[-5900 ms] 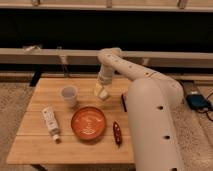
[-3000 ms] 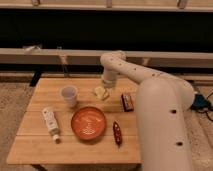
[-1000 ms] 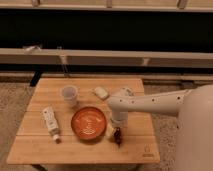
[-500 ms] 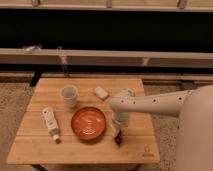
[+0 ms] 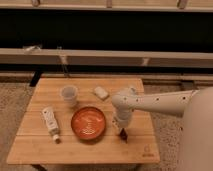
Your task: Place the pepper on the white sponge
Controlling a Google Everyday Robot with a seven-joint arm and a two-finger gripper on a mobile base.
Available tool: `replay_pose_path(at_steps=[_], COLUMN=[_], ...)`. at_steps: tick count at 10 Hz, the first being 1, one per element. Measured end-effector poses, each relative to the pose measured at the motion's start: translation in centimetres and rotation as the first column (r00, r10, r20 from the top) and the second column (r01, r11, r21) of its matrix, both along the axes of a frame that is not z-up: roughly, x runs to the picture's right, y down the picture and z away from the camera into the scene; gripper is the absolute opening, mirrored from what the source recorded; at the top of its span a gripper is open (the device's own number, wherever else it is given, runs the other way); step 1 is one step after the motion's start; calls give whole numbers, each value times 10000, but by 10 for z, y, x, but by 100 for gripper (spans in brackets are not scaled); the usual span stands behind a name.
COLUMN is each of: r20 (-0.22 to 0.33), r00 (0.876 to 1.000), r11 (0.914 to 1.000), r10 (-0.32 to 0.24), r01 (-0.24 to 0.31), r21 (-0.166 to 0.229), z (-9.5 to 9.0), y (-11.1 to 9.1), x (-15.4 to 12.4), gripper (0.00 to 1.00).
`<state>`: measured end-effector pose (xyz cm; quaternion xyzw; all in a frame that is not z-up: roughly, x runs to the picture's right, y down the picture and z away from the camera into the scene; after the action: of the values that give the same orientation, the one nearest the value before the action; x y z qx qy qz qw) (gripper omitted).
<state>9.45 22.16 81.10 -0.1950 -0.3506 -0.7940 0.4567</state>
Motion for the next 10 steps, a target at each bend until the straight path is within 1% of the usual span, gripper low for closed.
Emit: replay_pose_path(at_steps=[2,3,5,7,8,9,10], r20=[16,59,225,502,620,824,1035], r00=[9999,9996,9987,9966,9955,9934,9909], r11=[9997,9992,9979,9956,9945,9925,9902], r10=[-146,-271,-456,-649,-712,-797,-858], r01=[146,269,445,613,661,713,734], r21=[197,301,473,703,811,995,1184], z=[7,15,31,55,64,75,82], y=[-34,-56,-89,-130,-144,-165,-181], x=[13,21,24,24,21,15,6], gripper=[0,0,0,0,0,0,0])
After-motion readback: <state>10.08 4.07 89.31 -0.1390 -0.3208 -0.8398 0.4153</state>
